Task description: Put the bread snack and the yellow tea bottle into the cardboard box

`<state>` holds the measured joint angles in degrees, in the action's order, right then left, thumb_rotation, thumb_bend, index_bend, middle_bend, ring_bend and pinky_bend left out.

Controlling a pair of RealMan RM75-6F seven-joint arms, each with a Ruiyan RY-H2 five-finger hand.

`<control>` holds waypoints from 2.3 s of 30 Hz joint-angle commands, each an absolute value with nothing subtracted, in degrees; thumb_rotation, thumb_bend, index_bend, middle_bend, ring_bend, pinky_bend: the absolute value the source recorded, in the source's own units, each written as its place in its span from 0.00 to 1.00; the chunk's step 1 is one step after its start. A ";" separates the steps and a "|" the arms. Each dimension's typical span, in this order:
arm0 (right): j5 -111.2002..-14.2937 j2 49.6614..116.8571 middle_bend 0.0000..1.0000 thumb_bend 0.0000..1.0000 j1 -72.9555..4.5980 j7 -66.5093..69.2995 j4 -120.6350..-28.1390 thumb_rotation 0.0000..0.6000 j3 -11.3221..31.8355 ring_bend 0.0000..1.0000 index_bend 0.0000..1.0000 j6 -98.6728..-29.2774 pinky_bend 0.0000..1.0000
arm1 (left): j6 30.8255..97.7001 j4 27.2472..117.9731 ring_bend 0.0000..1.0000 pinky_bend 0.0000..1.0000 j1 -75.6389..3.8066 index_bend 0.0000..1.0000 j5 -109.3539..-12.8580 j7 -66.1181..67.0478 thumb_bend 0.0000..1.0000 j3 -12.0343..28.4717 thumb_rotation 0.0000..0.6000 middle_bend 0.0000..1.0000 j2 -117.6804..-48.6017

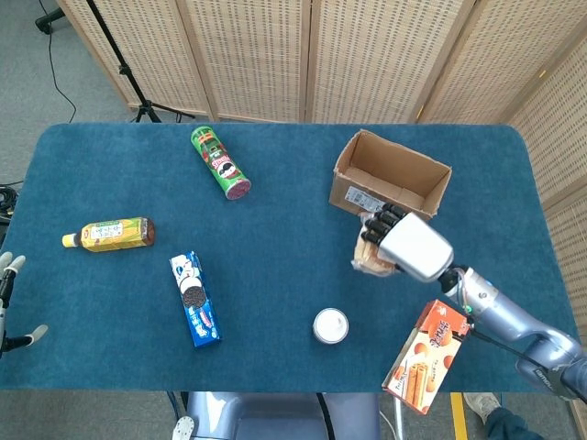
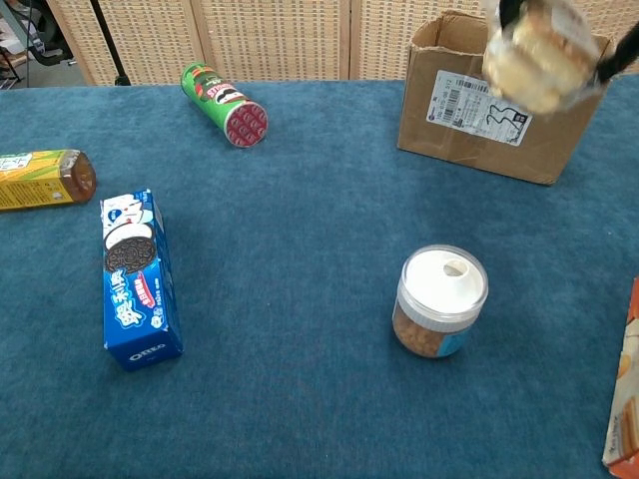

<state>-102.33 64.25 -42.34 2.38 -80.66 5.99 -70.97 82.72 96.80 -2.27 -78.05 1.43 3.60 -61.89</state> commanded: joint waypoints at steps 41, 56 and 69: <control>-56.90 76.05 0.00 0.00 -55.95 -32.86 -72.17 1.00 16.90 0.00 0.00 -52.18 0.00 | 80.05 96.13 0.00 0.00 -3.79 0.00 -76.08 3.84 0.00 3.55 1.00 0.00 -63.23; -73.25 59.98 0.00 0.00 -36.86 -20.71 -97.16 1.00 11.62 0.00 0.00 -76.22 0.00 | 81.39 95.41 0.00 0.00 -4.42 0.00 -78.78 4.21 0.00 3.60 1.00 0.00 -63.64; -82.33 61.62 0.00 0.00 -17.40 -4.85 -91.42 1.00 2.32 0.00 0.00 -92.44 0.00 | 76.06 87.72 0.00 0.00 -12.28 0.00 -78.23 4.69 0.00 9.09 1.00 0.00 -66.40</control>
